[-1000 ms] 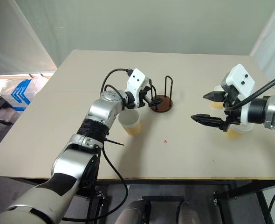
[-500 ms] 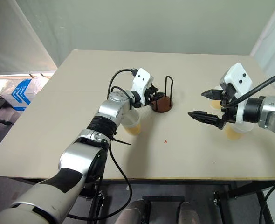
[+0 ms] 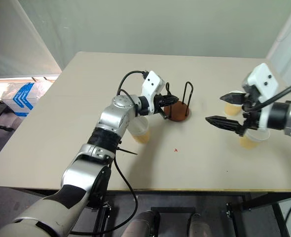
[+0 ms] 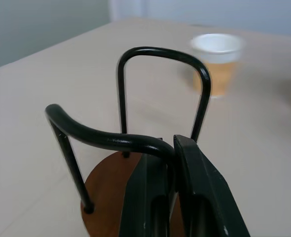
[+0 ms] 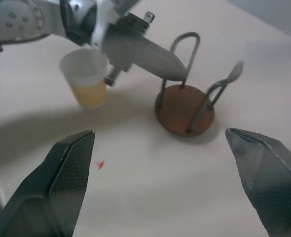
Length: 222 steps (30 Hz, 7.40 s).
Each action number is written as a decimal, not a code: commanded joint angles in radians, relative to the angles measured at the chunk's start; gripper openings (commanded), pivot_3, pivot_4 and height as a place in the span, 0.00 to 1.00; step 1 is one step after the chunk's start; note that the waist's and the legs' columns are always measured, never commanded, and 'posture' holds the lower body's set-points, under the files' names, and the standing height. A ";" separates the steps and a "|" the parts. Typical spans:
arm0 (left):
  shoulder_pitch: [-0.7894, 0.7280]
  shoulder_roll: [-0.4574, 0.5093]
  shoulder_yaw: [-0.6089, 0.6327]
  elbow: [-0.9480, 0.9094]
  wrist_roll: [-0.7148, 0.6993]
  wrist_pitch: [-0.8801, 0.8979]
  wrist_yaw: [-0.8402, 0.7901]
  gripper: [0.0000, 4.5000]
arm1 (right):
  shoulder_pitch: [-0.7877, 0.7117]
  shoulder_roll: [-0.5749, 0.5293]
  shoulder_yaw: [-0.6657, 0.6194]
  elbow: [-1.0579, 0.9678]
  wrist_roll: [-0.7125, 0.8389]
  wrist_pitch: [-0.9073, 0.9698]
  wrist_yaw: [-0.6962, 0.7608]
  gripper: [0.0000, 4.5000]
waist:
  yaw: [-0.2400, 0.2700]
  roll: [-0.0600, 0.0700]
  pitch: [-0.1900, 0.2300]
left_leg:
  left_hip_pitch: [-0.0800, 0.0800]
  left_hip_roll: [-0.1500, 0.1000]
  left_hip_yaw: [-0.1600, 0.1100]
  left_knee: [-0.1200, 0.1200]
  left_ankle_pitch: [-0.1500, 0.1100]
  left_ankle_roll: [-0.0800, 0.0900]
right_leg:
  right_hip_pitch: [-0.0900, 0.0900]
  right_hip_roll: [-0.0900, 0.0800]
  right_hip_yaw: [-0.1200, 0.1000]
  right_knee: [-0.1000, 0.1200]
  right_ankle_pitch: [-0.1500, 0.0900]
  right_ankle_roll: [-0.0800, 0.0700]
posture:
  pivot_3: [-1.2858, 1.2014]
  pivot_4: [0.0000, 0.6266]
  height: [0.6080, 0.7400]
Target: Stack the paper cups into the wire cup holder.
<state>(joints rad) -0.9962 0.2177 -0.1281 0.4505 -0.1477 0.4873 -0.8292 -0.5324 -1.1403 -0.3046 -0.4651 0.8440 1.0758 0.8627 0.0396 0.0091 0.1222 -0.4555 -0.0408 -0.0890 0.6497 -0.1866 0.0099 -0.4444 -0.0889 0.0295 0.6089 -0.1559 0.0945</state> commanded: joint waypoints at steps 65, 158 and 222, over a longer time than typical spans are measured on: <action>0.102 0.387 -0.021 -0.502 -0.162 0.126 -0.270 0.95 | -0.505 0.103 0.684 0.747 -0.837 -0.685 0.242 1.00 | -0.012 0.003 0.000 | 0.004 0.002 -0.004 0.012 -0.013 0.014 | 0.007 -0.001 -0.002 0.000 0.000 -0.010 | 0.52 0.24 1.00; 0.173 0.577 0.074 -0.588 -0.385 0.198 -0.404 0.95 | -0.439 0.181 0.621 0.198 -0.735 -0.395 0.531 0.22 | -0.023 0.005 0.002 | 0.004 0.004 -0.009 -0.004 0.001 0.002 | -0.001 0.001 -0.006 0.001 -0.002 -0.027 | 0.52 0.24 1.00; -0.180 0.475 -0.030 -0.373 -0.395 0.165 -0.745 0.01 | 0.096 0.018 -0.178 -0.190 0.064 0.132 0.044 0.75 | -0.010 0.003 0.001 | 0.000 0.001 -0.007 -0.002 0.000 0.003 | -0.001 0.000 -0.002 0.001 -0.005 -0.017 | 0.52 0.24 1.00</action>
<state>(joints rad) -1.1403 0.7051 -0.1435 0.0651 -0.5318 0.6607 -1.5448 -0.4378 -1.1082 -0.4219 -0.6284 0.8766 1.1992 0.9291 0.0296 0.0119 0.1233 -0.4546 -0.0397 -0.0954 0.6476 -0.1878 0.0136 -0.4450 -0.0894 0.0279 0.6093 -0.1607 0.0780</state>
